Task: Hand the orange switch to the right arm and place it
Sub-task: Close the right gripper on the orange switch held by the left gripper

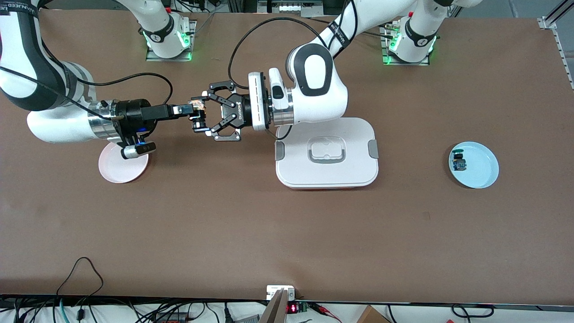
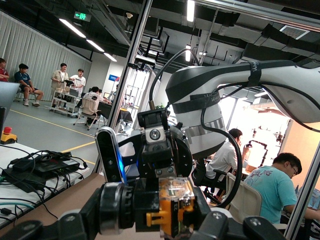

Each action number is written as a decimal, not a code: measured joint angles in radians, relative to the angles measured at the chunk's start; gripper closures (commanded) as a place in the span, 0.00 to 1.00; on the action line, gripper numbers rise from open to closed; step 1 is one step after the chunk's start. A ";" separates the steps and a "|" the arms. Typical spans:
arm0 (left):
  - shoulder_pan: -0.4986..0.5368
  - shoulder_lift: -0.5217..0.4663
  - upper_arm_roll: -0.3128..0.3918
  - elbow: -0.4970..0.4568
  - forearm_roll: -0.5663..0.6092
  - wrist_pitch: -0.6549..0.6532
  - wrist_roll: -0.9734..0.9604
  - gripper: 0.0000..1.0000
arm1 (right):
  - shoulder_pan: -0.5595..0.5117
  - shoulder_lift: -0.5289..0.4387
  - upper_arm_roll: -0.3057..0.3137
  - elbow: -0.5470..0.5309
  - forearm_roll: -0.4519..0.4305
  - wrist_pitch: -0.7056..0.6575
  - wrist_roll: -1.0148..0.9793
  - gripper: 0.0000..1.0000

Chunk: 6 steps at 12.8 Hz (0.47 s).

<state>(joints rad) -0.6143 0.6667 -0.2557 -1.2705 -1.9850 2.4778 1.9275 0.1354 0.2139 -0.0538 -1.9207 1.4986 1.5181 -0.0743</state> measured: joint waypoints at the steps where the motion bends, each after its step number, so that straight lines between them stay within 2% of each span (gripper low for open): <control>1: 0.000 0.000 0.000 0.000 0.000 0.000 0.000 0.99 | 0.000 0.002 0.000 0.000 0.000 0.000 -0.002 0.07; 3: 0.000 0.000 0.000 0.000 0.000 0.000 0.000 0.99 | 0.000 0.003 0.000 0.000 0.000 -0.001 -0.006 0.29; 5: 0.000 0.000 0.000 0.001 0.000 0.000 0.000 0.99 | -0.001 0.003 0.000 0.000 0.002 -0.001 -0.009 0.45; 6: 0.000 0.000 0.001 0.001 0.000 0.000 0.000 0.99 | -0.003 0.003 0.000 0.000 0.009 -0.001 -0.011 0.49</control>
<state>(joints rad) -0.6143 0.6668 -0.2552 -1.2698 -1.9850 2.4778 1.9275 0.1329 0.2169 -0.0537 -1.9205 1.5072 1.5173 -0.0849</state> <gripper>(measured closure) 0.269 0.256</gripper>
